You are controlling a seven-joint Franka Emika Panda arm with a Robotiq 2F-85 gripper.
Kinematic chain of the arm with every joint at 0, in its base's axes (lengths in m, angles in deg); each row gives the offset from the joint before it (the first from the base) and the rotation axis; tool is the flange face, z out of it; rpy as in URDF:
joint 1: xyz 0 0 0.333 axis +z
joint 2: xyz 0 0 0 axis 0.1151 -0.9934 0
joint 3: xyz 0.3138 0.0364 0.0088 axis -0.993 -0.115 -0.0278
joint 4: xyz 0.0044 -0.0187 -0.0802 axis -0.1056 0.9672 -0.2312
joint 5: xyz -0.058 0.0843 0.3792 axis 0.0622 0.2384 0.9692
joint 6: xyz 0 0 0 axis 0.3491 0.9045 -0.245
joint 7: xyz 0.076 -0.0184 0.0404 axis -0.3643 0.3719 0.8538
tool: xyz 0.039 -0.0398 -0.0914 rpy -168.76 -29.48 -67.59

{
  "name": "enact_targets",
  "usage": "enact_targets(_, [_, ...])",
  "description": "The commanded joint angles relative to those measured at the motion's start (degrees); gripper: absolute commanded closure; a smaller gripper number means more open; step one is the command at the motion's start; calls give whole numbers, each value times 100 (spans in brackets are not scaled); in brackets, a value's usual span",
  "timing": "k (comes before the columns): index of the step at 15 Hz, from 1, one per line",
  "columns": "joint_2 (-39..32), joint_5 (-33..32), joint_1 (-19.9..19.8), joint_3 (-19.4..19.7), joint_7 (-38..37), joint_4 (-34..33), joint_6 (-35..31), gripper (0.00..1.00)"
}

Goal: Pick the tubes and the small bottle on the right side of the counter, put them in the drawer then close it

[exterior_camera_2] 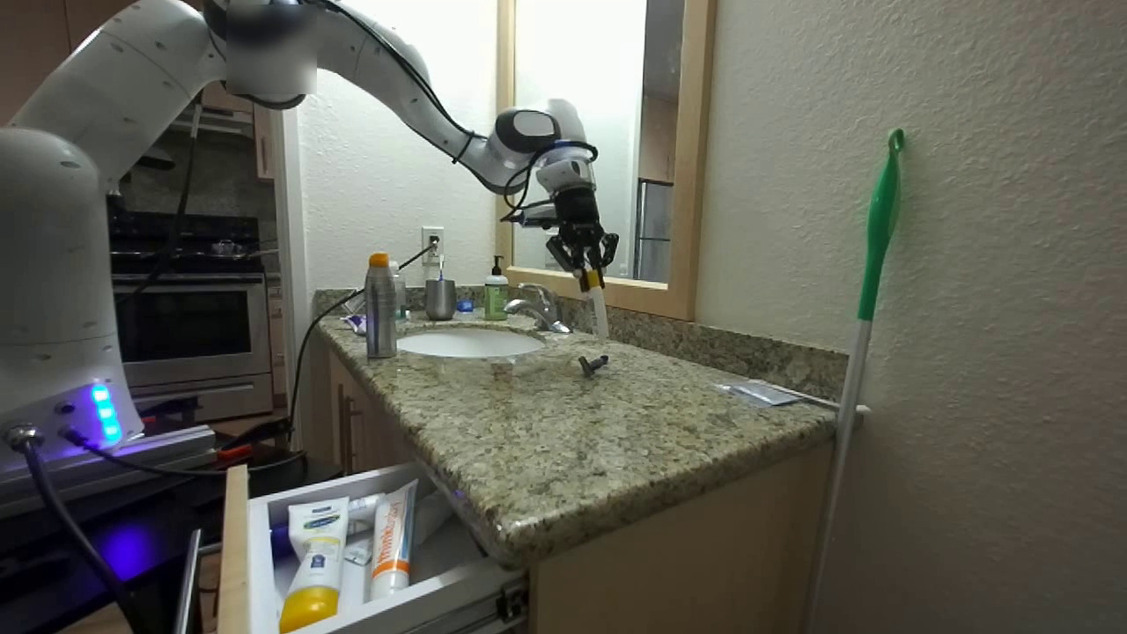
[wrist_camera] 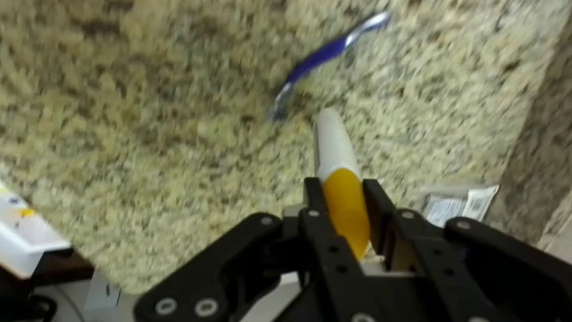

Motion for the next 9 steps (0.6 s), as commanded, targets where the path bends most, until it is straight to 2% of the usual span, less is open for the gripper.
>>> enact_targets(1, [614,-861,-74,214,731,391,737,93])
enact_targets(6, [1314,-1432,-251,251,2034,1136,1443,93])
enact_targets(9, [1611,-1365,-444,216,2864,1456,1879,93])
